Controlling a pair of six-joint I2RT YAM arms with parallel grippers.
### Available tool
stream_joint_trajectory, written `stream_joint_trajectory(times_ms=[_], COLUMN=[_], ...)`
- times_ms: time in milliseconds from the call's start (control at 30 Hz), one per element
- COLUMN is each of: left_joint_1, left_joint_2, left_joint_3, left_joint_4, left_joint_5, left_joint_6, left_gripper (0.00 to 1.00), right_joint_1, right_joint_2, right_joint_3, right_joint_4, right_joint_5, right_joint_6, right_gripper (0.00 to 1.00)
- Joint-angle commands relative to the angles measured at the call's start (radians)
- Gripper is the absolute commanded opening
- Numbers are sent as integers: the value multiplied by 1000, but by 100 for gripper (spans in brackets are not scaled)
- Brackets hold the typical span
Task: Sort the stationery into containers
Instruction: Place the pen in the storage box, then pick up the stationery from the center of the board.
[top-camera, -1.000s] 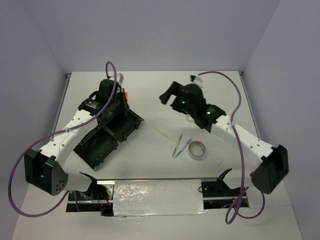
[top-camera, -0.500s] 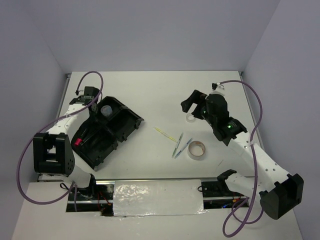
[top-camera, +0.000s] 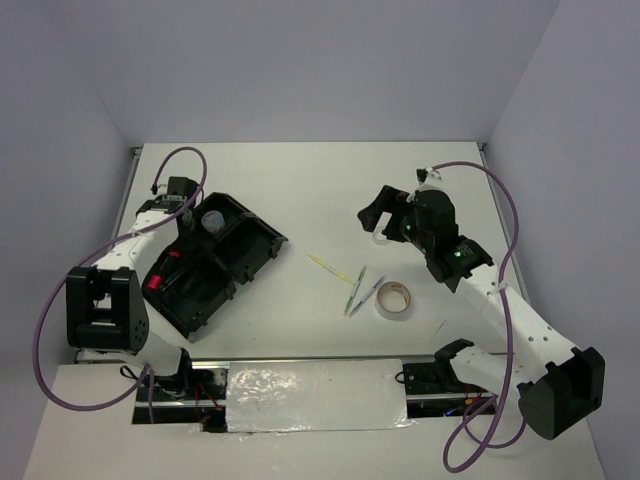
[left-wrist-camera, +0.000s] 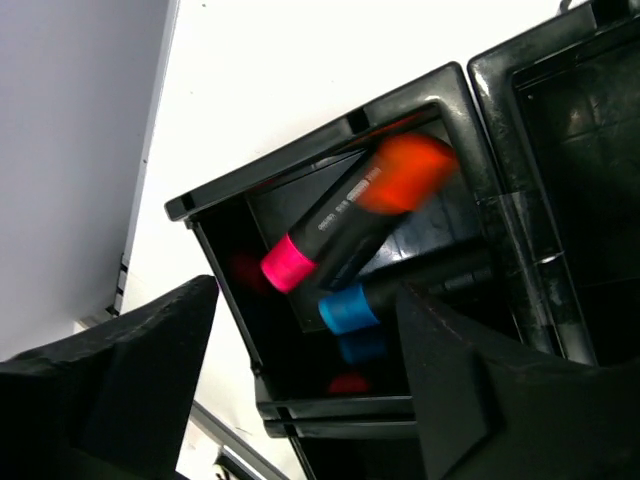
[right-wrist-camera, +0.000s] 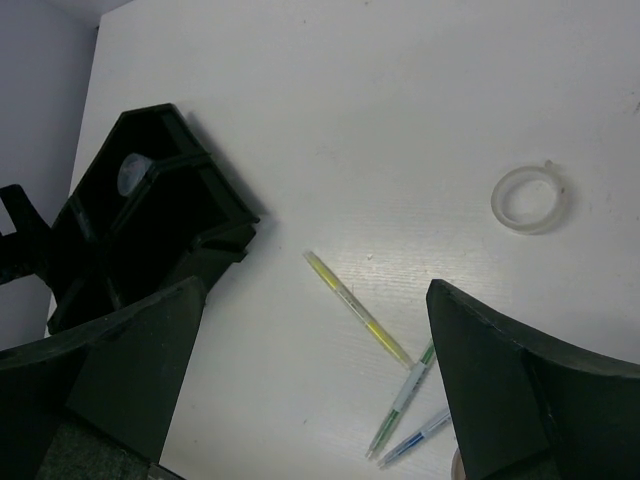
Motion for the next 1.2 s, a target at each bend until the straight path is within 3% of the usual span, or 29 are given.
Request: stream_joint_trajectory(times_ms=[0, 67, 133, 200, 367, 467, 567, 667, 767, 967, 1167], left_joint_1=[8, 8, 8, 8, 8, 8, 6, -30, -58, -92, -100], left_joint_2=[-80, -109, -162, -201, -400, -523, -618, -683, -701, -683, -689], left_joint_3=[9, 4, -3, -11, -80, -141, -201, -229, -229, -218, -221], left_joint_4=[14, 19, 26, 45, 112, 157, 168, 166, 168, 163, 168], left_joint_5=[4, 17, 49, 81, 251, 317, 346, 319, 317, 328, 353], left_joint_6=[0, 0, 0, 3, -17, -26, -21, -12, -7, 0, 8], left_gripper=[88, 91, 99, 99, 99, 99, 99, 99, 99, 99, 99], right_joint_1=[-3, 2, 8, 45, 183, 216, 198, 105, 49, -30, -72], right_joint_2=[5, 11, 33, 59, 204, 246, 278, 368, 534, 781, 867], right_joint_3=[11, 14, 20, 48, 169, 180, 174, 203, 312, 510, 559], right_joint_4=[60, 57, 48, 2, -228, -241, -199, -178, -237, -326, -328], right_joint_5=[-44, -72, -95, -74, 215, 269, 256, 178, 170, 169, 157], right_joint_6=[-46, -60, -84, -103, -131, -112, -178, -201, -247, -308, -321], right_gripper=[100, 100, 100, 100, 100, 100, 98, 95, 82, 67, 67])
